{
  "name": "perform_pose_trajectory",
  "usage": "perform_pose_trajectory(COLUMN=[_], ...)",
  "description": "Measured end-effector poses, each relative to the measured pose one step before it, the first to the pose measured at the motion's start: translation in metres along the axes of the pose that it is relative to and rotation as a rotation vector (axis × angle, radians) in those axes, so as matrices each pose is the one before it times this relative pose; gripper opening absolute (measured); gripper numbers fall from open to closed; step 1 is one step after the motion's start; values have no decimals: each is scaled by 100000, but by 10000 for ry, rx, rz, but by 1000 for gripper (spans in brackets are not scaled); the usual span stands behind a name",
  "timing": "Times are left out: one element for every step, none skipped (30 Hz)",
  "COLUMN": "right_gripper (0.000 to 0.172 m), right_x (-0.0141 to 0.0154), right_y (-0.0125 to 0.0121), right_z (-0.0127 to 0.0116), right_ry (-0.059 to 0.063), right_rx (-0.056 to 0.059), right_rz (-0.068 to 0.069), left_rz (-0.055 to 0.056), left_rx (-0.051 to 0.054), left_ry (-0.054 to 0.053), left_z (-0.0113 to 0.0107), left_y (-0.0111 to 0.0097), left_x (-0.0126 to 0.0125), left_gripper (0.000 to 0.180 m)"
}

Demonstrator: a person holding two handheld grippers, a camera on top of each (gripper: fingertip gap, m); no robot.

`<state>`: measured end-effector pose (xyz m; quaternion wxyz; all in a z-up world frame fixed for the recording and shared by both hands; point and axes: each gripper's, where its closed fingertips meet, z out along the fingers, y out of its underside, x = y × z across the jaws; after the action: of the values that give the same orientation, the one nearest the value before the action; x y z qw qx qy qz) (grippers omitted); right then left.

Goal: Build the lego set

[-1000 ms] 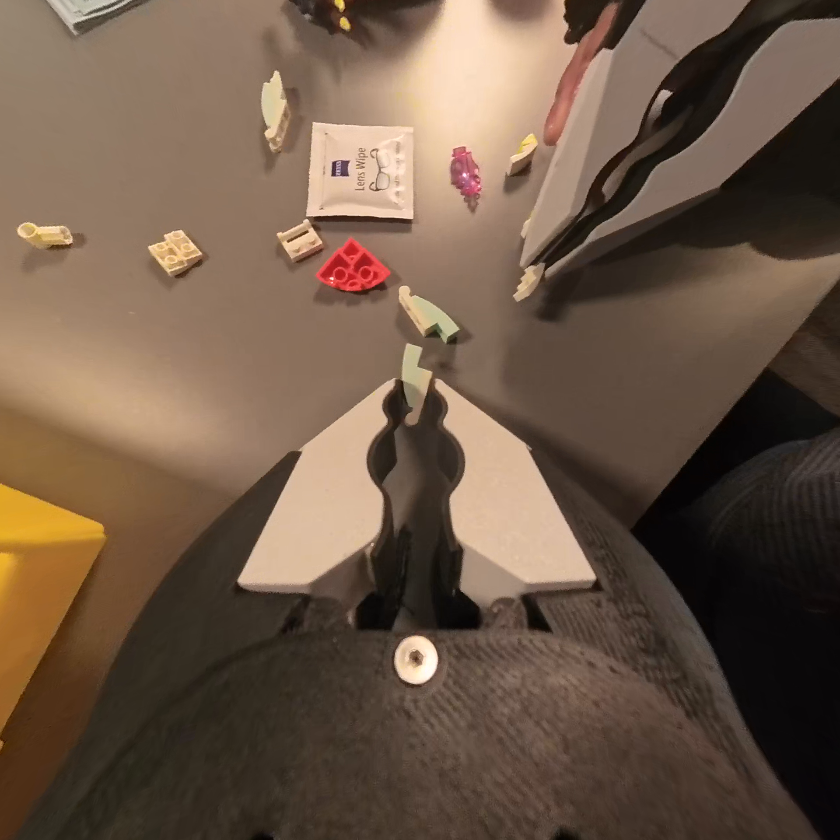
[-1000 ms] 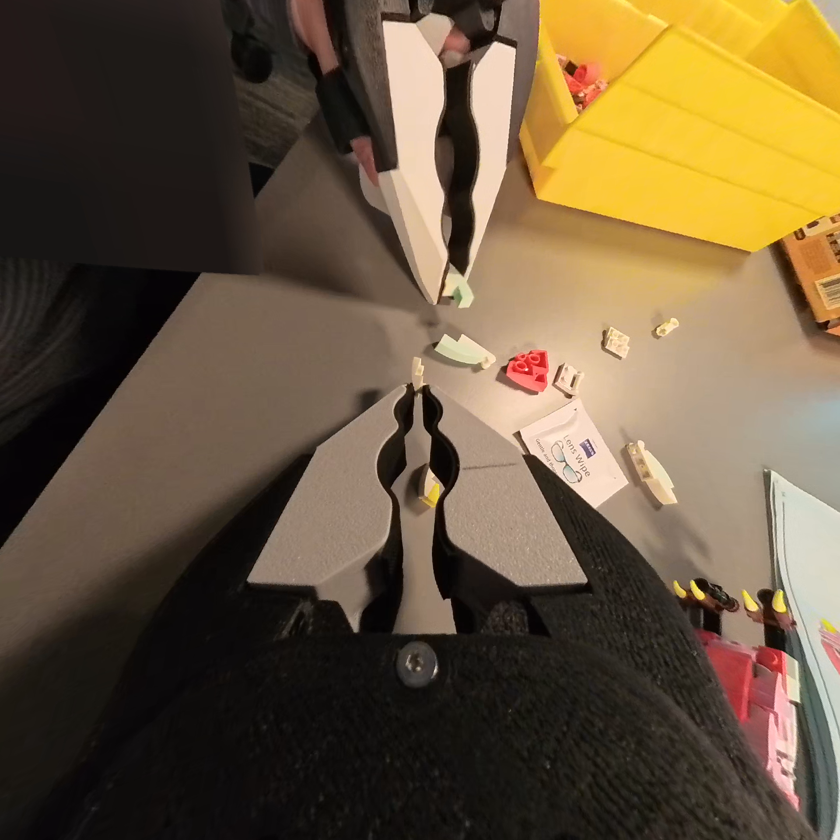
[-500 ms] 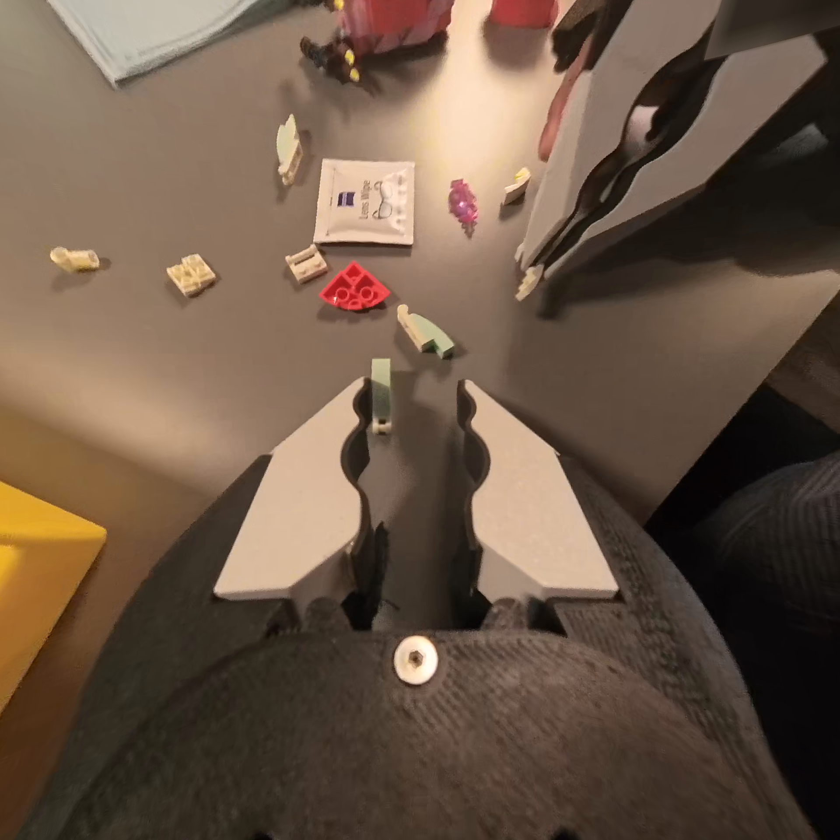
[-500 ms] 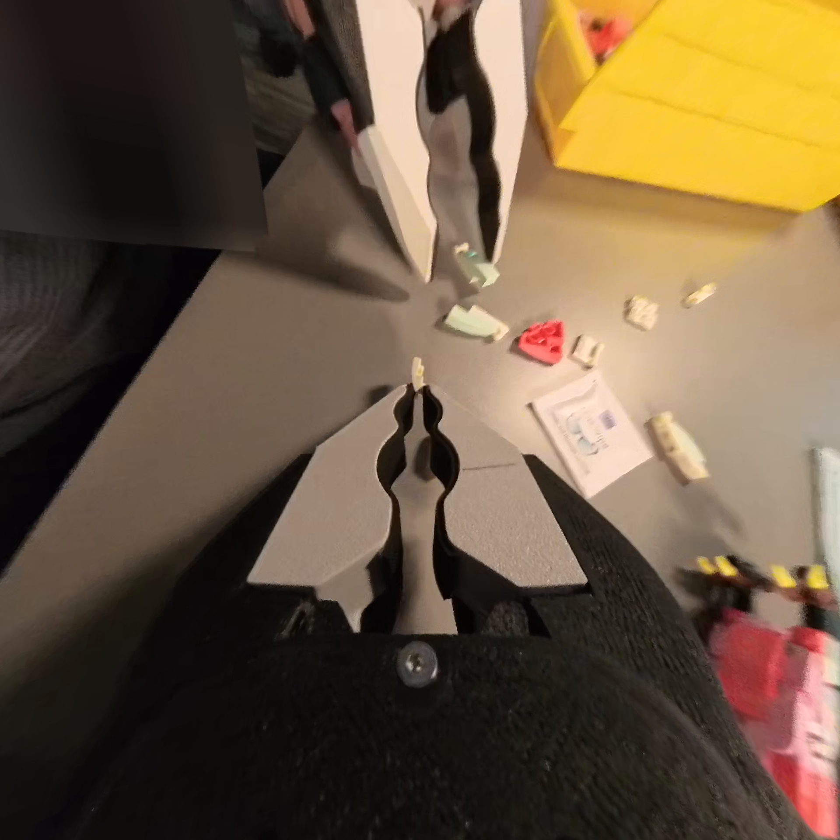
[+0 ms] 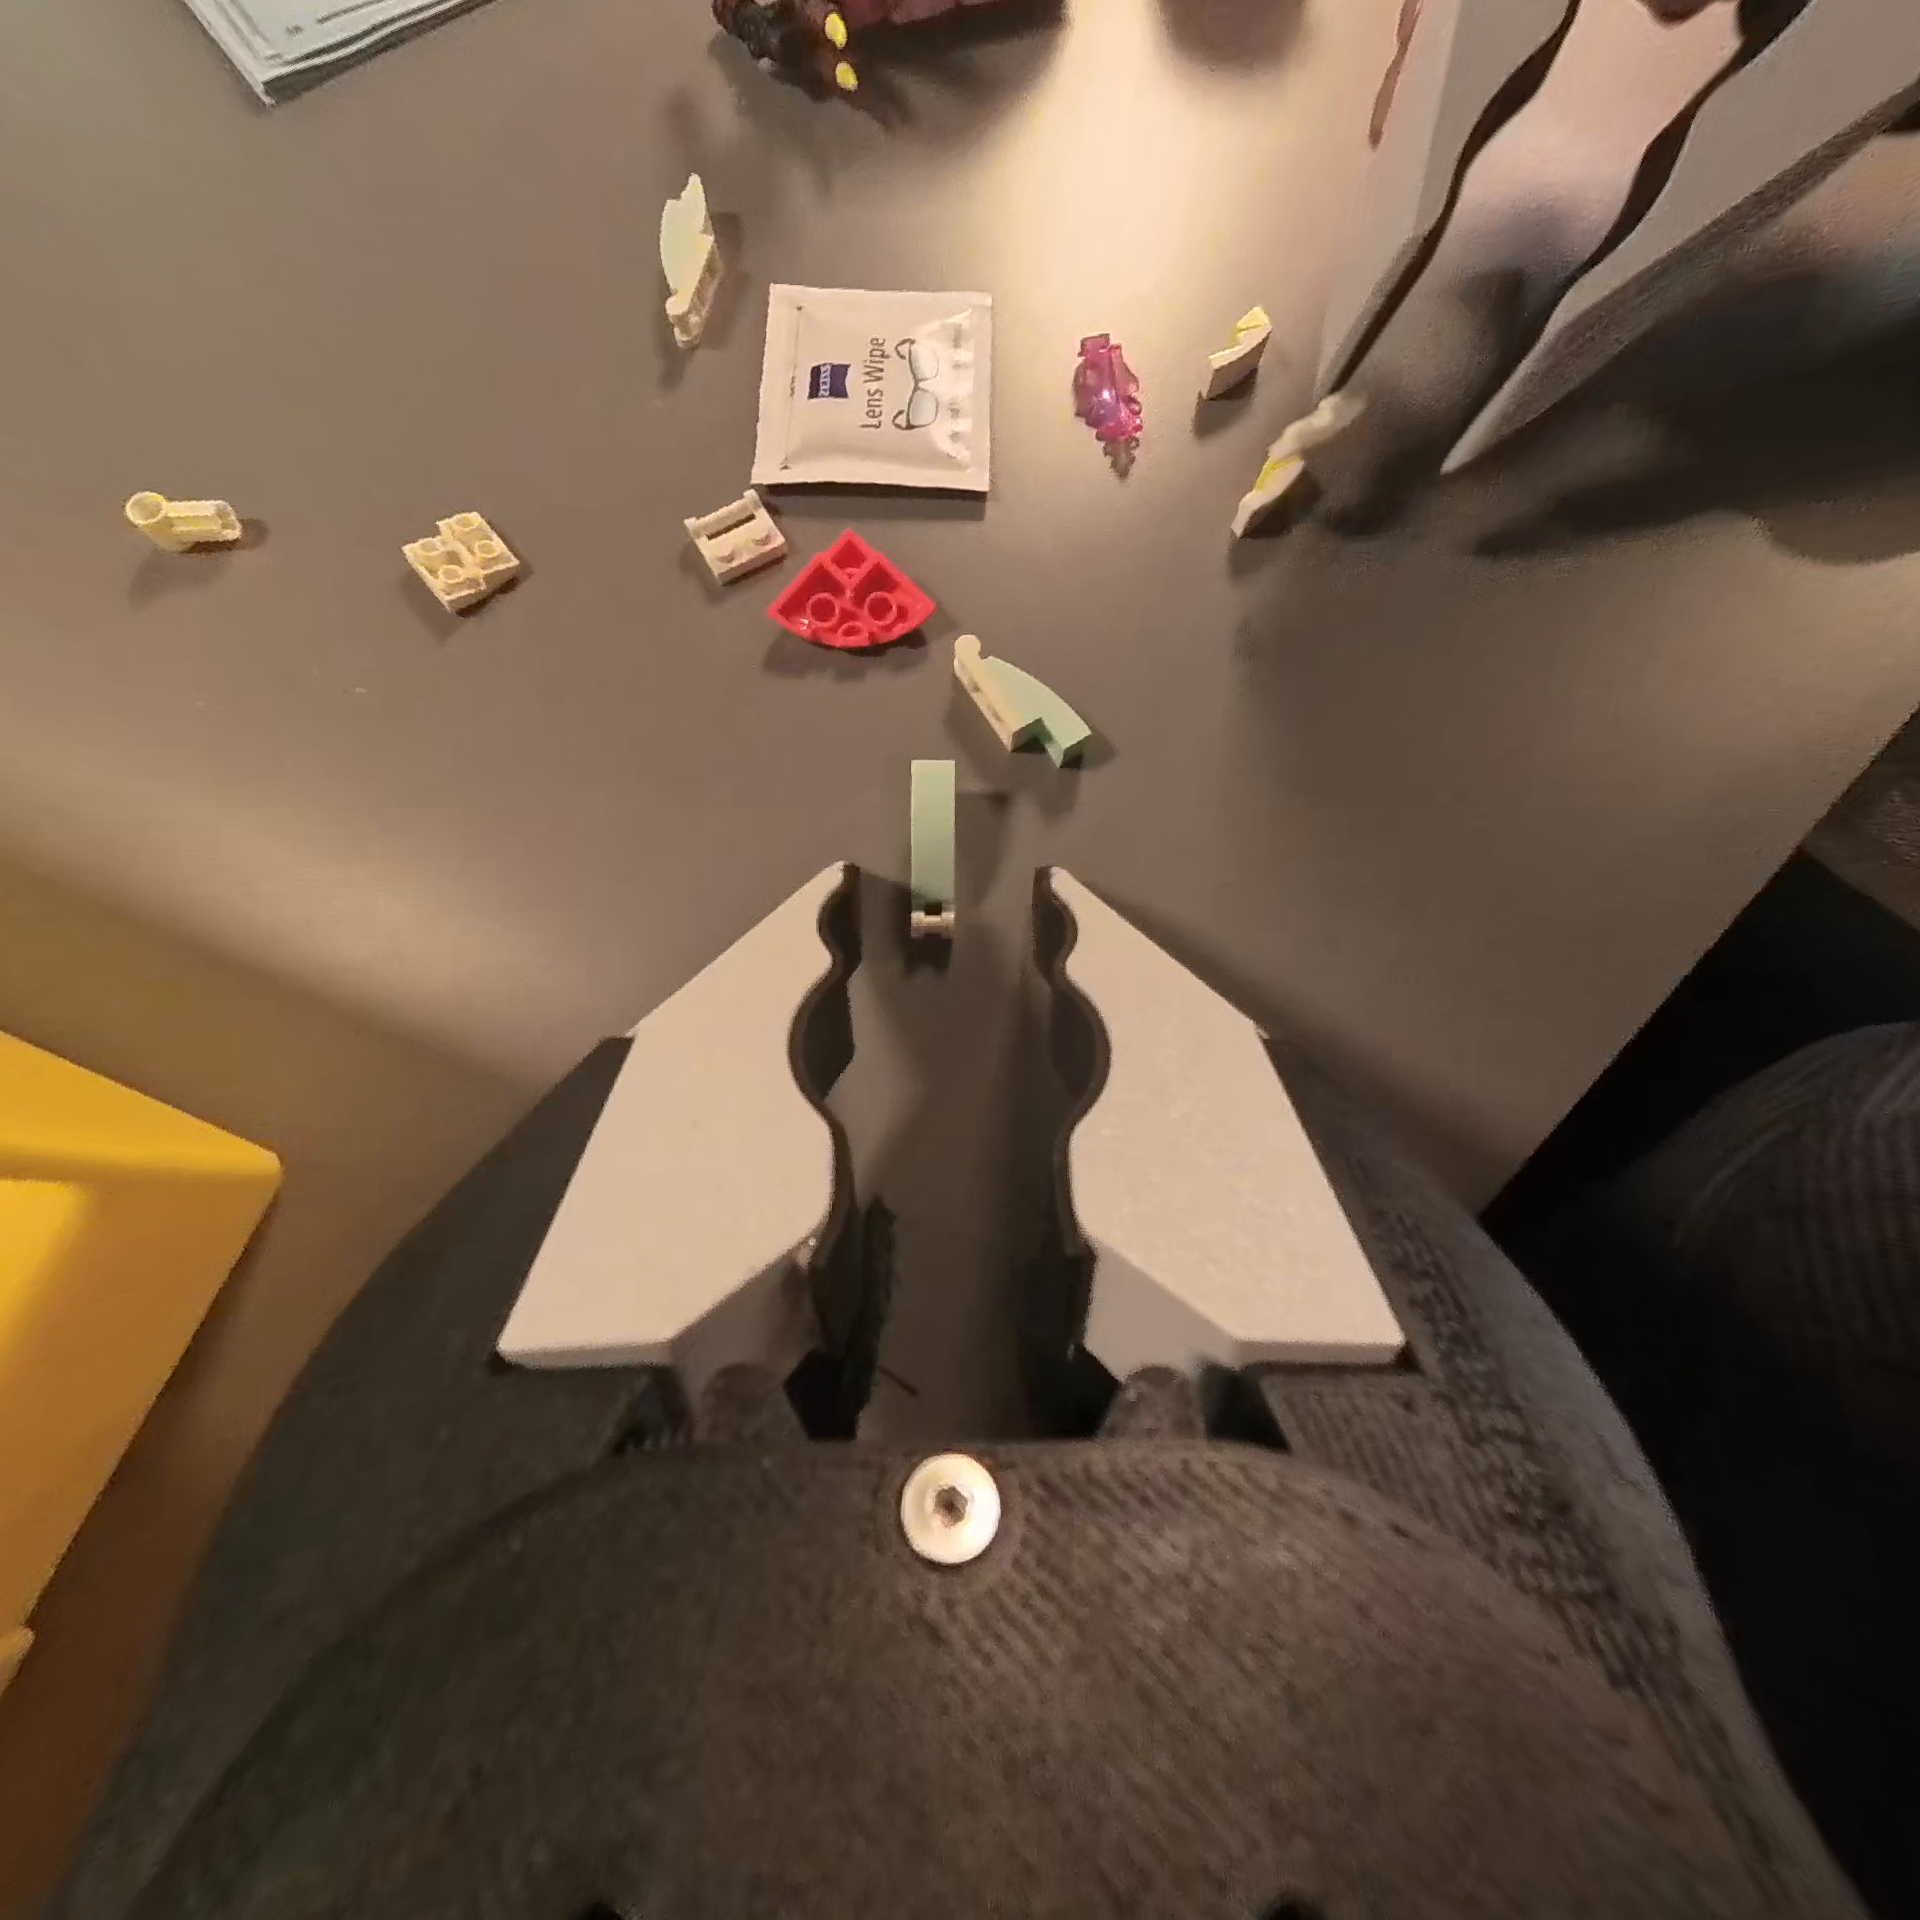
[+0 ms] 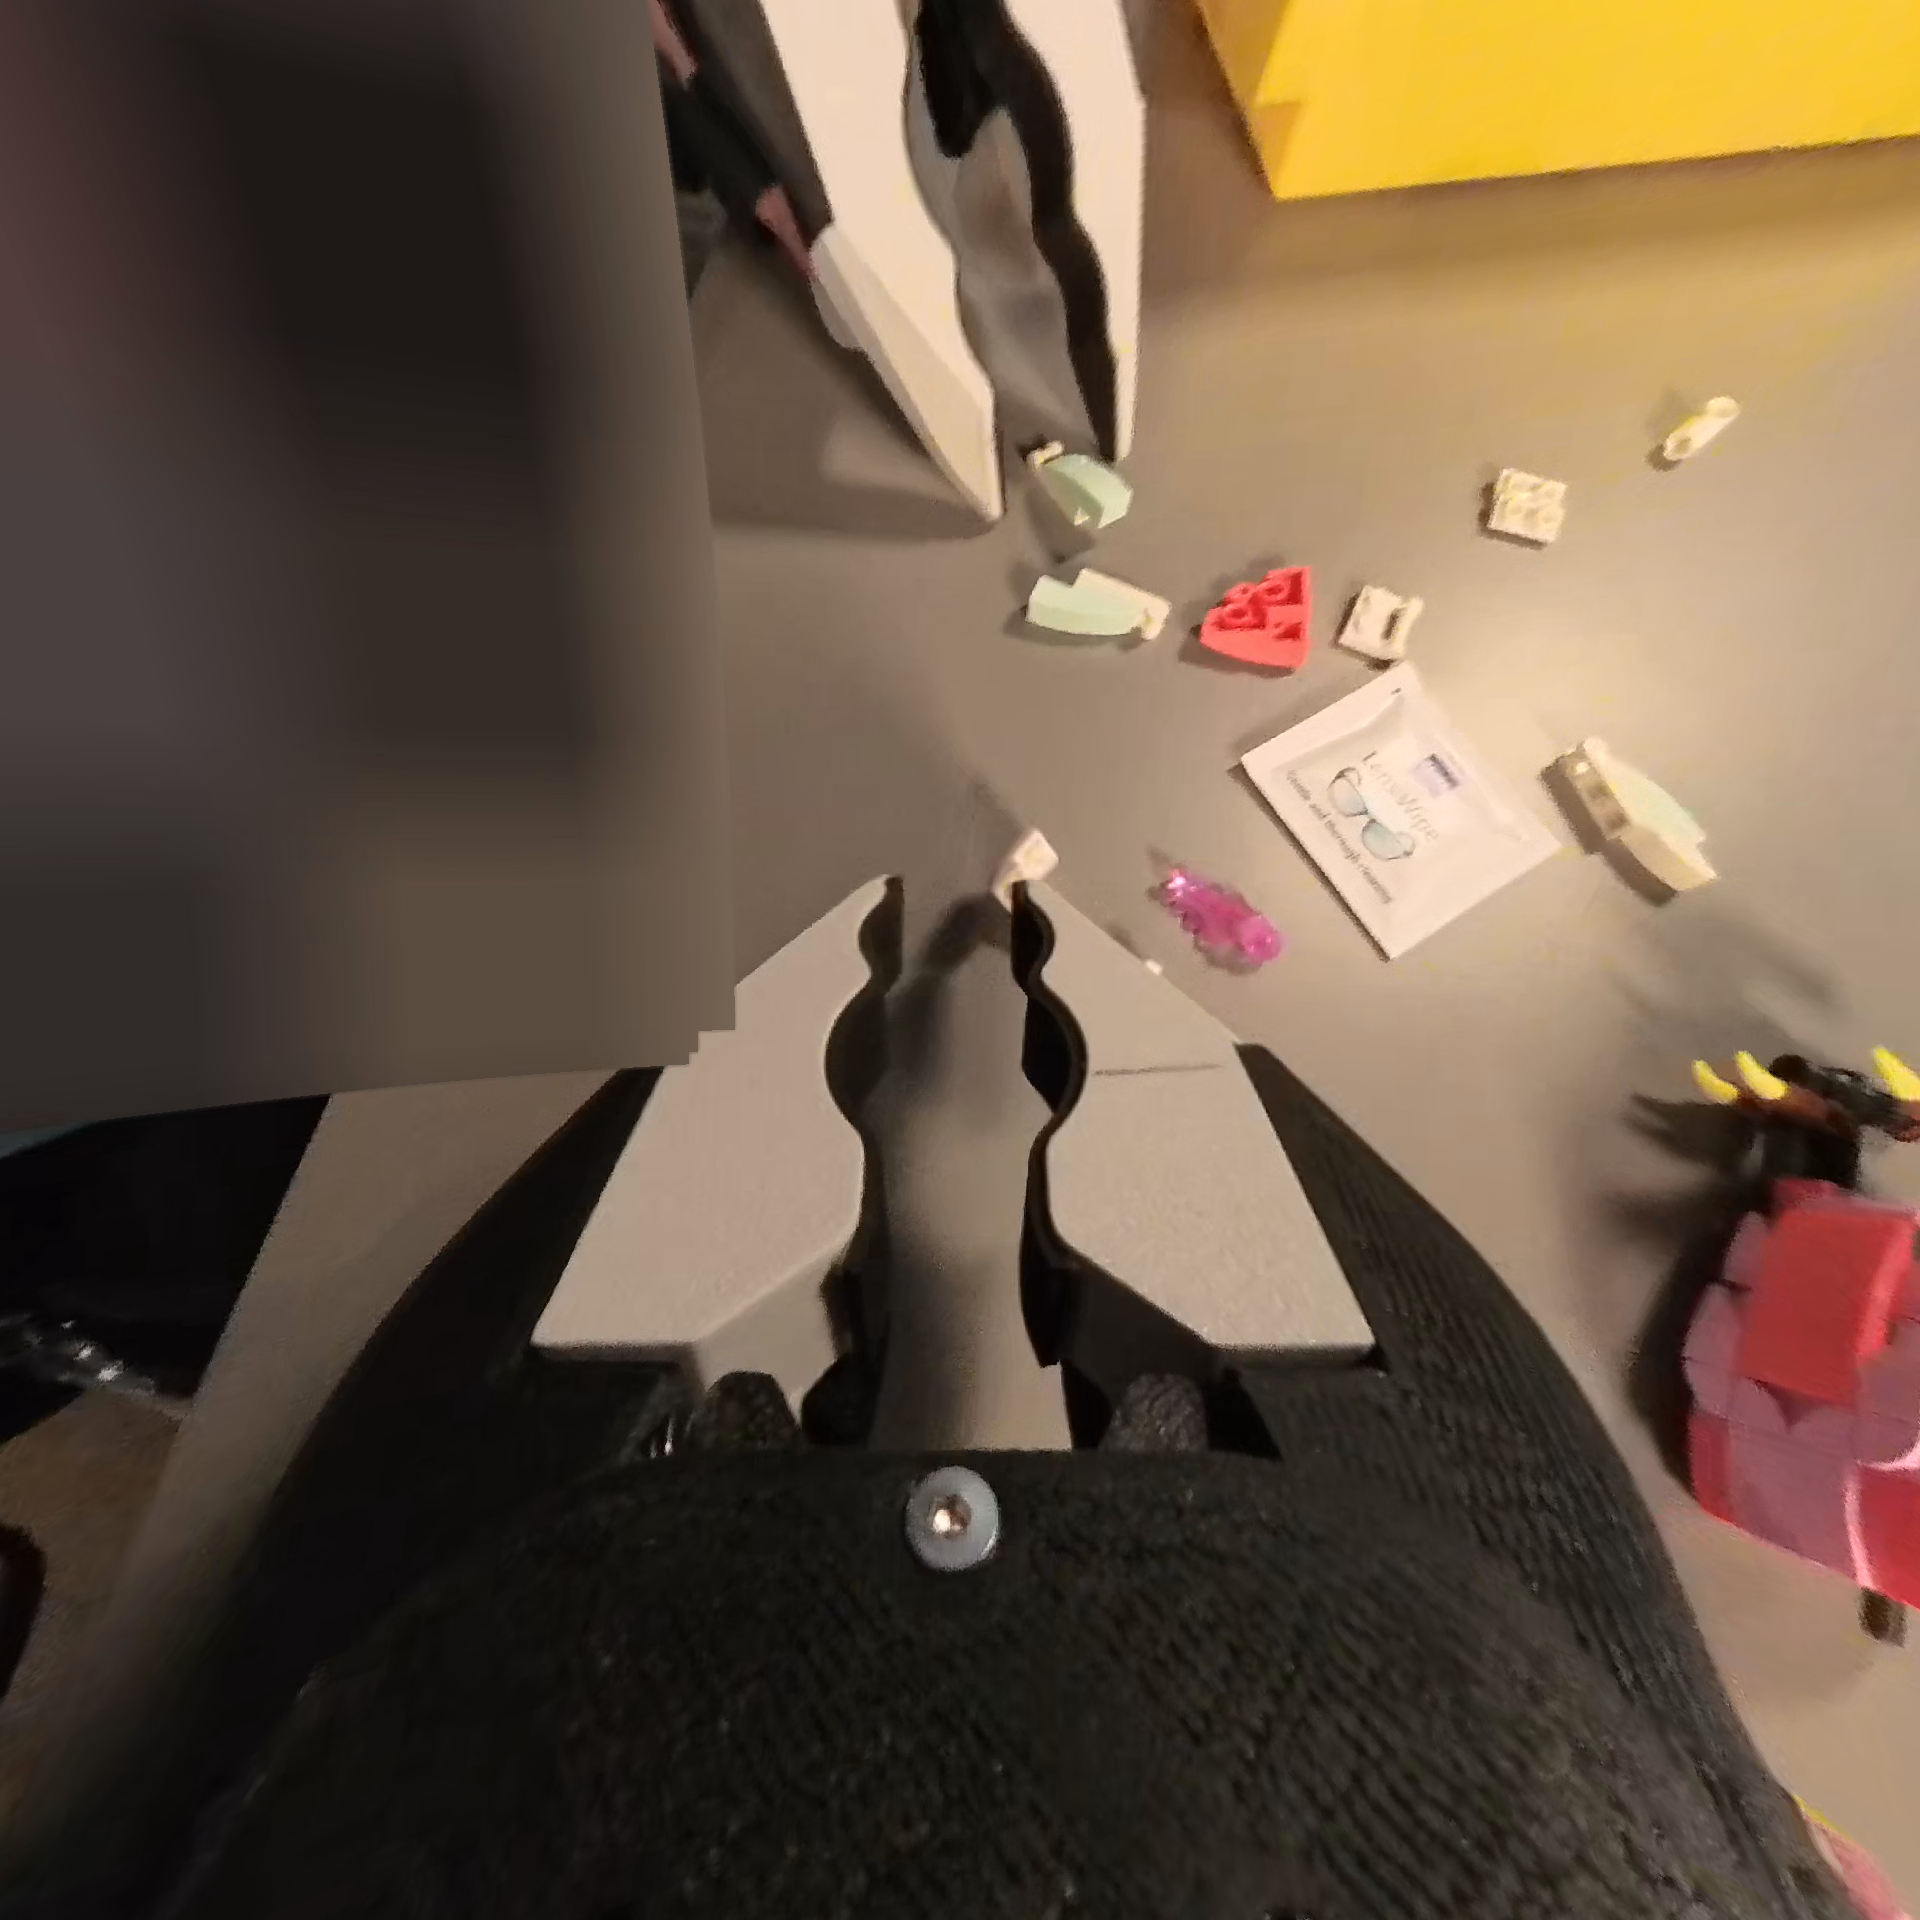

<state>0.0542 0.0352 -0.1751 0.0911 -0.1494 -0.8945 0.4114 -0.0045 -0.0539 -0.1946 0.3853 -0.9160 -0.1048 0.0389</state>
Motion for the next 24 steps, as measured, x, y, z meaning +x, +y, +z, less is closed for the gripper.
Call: perform_pose_trajectory(right_gripper=[16,16,16,16,16,17,18,17,17,17,17,17,17,18,17,17,13,6,5,5,5,5,5,5], right_x=[-331,-367,-335,-204,89,364,490,593,624,527,316,51,-86,26,67,-10,-13,-81,-125,-48,-7,-3,-27,-79], right_y=[261,192,149,161,158,42,-131,-238,-187,-88,-32,27,69,141,193,206,15,-16,-41,-35,-21,-36,-84,-192], right_z=[6,77,143,164,91,-15,-144,-194,-159,-52,107,244,314,357,345,322,226,136,59,20,-4,5,16,5], right_ry=[-217,-199,-180,-101,72,240,305,337,341,291,182,28,-40,29,57,20,8,-29,-40,36,77,68,43,3], right_rx=[-76,-68,-84,-122,-124,-45,75,142,113,56,11,-34,-73,-112,-141,-143,-25,-25,-19,-11,-16,-8,28,95], right_rz=[-3,-45,-35,-27,-44,-53,-14,55,90,89,85,83,78,70,51,38,55,24,-68,-152,-190,-169,-127,-117], left_rz=[35,46,21,9,16,15,15,15,21,22,29,44,36,46,54,52,61,31,25,17,-5,-47,-127,-112], left_rx=[-7,-8,-3,8,7,4,2,3,7,-2,-5,-9,-11,-16,-23,-16,-3,11,14,17,18,47,52,4], left_ry=[27,21,12,17,18,0,9,20,39,23,-14,7,12,-4,-3,-13,23,26,-20,-26,-54,-71,-11,267], left_z=[4,0,14,26,24,21,11,11,5,6,4,5,19,8,1,5,-3,13,5,-6,-14,-33,-31,5], left_y=[15,-7,-12,-17,-29,-9,-12,1,-9,10,0,1,-11,4,15,6,3,-8,-1,8,2,-13,-17,42], left_x=[3,12,-3,21,30,12,35,58,92,68,13,53,60,38,45,41,102,85,-7,-23,-88,-112,-55,335], left_gripper=[32,32,31,31,30,29,29,27,25,24,21,20,18,17,16,15,13,10,8,8,8,11,23,38])
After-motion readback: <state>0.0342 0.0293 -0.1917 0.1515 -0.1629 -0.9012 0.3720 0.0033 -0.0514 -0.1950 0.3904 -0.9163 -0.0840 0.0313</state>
